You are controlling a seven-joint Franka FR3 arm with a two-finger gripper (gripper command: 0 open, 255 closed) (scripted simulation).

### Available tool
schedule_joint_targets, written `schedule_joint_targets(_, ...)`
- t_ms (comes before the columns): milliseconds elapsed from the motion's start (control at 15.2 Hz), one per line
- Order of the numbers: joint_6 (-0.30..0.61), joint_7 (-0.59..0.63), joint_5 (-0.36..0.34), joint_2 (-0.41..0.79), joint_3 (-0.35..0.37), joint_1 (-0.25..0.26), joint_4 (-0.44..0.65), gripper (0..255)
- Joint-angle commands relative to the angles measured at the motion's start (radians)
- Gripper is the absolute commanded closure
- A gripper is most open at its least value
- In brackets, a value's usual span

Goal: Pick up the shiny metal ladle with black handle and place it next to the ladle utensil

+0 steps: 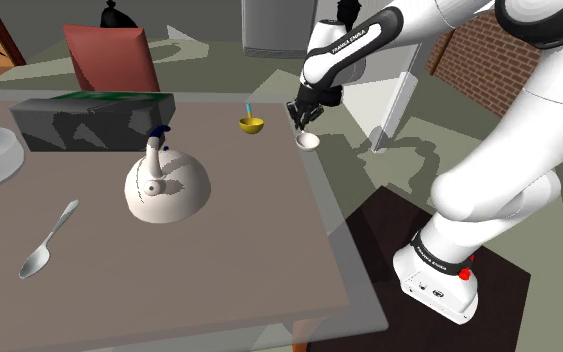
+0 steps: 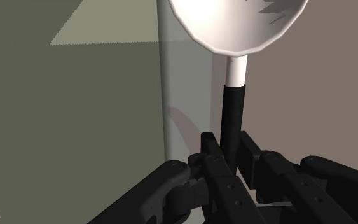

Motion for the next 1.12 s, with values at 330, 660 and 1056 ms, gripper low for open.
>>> schedule_joint_targets(330,0.001,0.0,0.0,0.001,0.0,0.0,0.0,0)
schedule_joint_targets(660,-0.03,-0.012,0.017,-0.027,0.002,-0.003,0.005,0)
schedule_joint_targets(1056,-0.118,-0.041,0.058,-0.1,0.001,-0.008,0.026,0)
